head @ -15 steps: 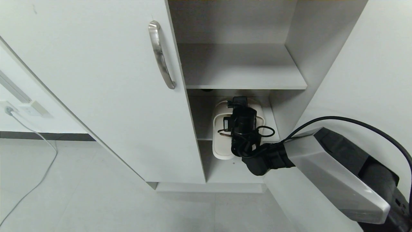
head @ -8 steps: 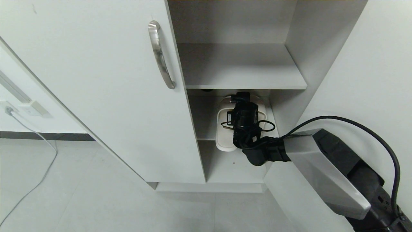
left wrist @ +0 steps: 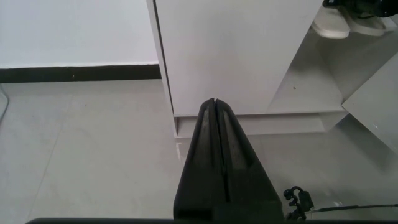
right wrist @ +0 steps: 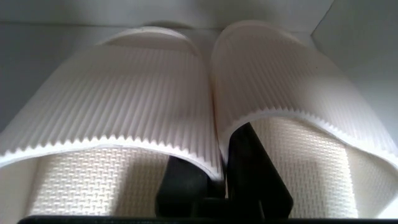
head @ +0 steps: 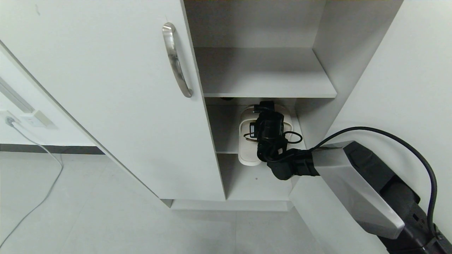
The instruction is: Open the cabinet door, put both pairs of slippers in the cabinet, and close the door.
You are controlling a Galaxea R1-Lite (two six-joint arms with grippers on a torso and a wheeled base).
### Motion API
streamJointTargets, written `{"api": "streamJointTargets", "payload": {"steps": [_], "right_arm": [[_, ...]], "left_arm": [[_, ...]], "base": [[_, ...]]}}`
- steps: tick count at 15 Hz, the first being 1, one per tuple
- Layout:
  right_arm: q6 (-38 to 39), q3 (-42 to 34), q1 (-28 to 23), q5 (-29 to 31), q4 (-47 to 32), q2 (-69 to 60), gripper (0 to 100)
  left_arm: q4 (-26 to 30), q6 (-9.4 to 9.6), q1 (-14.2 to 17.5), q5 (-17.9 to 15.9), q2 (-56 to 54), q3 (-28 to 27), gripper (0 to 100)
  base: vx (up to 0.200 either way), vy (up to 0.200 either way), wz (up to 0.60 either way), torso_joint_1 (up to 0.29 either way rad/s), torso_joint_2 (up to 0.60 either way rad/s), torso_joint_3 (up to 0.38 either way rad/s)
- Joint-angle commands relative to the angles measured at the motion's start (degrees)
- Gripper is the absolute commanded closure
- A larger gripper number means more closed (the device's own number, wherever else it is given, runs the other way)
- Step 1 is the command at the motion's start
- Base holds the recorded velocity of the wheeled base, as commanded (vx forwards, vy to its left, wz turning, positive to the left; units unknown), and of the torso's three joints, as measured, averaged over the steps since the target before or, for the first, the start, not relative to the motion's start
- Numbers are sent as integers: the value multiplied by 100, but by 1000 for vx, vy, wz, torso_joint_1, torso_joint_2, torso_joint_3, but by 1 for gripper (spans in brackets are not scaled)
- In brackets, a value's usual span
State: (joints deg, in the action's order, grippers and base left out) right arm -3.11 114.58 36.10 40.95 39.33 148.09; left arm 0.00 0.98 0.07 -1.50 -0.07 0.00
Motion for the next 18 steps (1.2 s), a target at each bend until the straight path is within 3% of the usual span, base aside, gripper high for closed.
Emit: {"api": "streamJointTargets", "payload": {"steps": [1, 18], "right_arm": [[-6, 1, -6, -52, -4, -8, 100], [-6, 1, -32, -157, -171, -131, 100]], "left_arm": [[0, -1, 1, 1, 7, 0, 100], [0, -1, 1, 1, 7, 0, 100]], "base": [[0, 0, 0, 0, 0, 0], [0, 0, 0, 0, 0, 0]]}}
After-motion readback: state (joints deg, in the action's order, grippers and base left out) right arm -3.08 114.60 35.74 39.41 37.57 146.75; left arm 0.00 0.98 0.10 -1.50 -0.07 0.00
